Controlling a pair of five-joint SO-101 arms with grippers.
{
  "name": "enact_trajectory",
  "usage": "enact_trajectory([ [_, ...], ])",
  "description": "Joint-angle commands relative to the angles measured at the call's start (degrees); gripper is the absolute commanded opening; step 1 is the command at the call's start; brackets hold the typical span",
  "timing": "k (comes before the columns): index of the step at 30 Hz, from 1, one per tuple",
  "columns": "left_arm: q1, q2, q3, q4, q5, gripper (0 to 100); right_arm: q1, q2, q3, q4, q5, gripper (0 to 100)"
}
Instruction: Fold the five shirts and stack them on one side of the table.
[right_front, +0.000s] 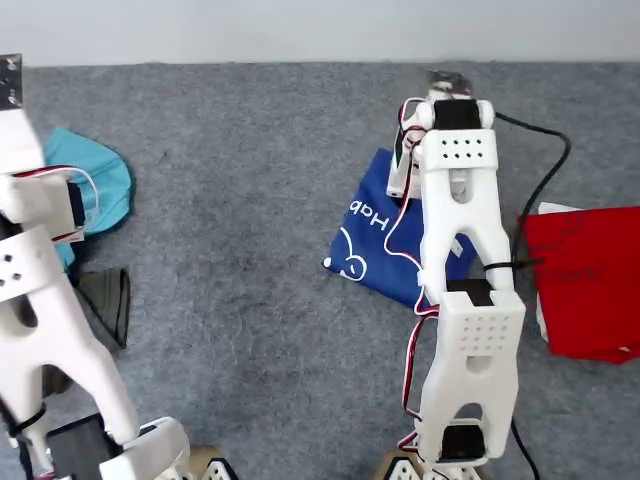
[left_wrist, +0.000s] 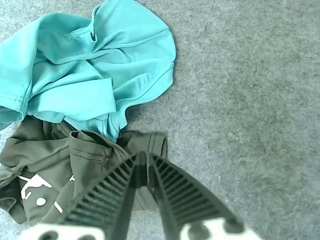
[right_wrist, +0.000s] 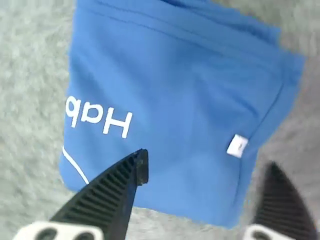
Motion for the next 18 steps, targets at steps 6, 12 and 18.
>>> enact_trajectory([
  [6,0.0,-2.11,-0.31,1.05,-0.26,1,-0.57,4.97,-0.09,-1.45,-12.22,54.7],
  [12,-0.09,-2.2,-0.31,1.14,-0.26,1,0.13,13.76,-0.09,-6.99,-14.33,47.8],
  [18,-0.09,-2.2,-0.31,1.14,-0.26,1,1.45,20.53,-0.18,-10.07,-14.15,39.7],
])
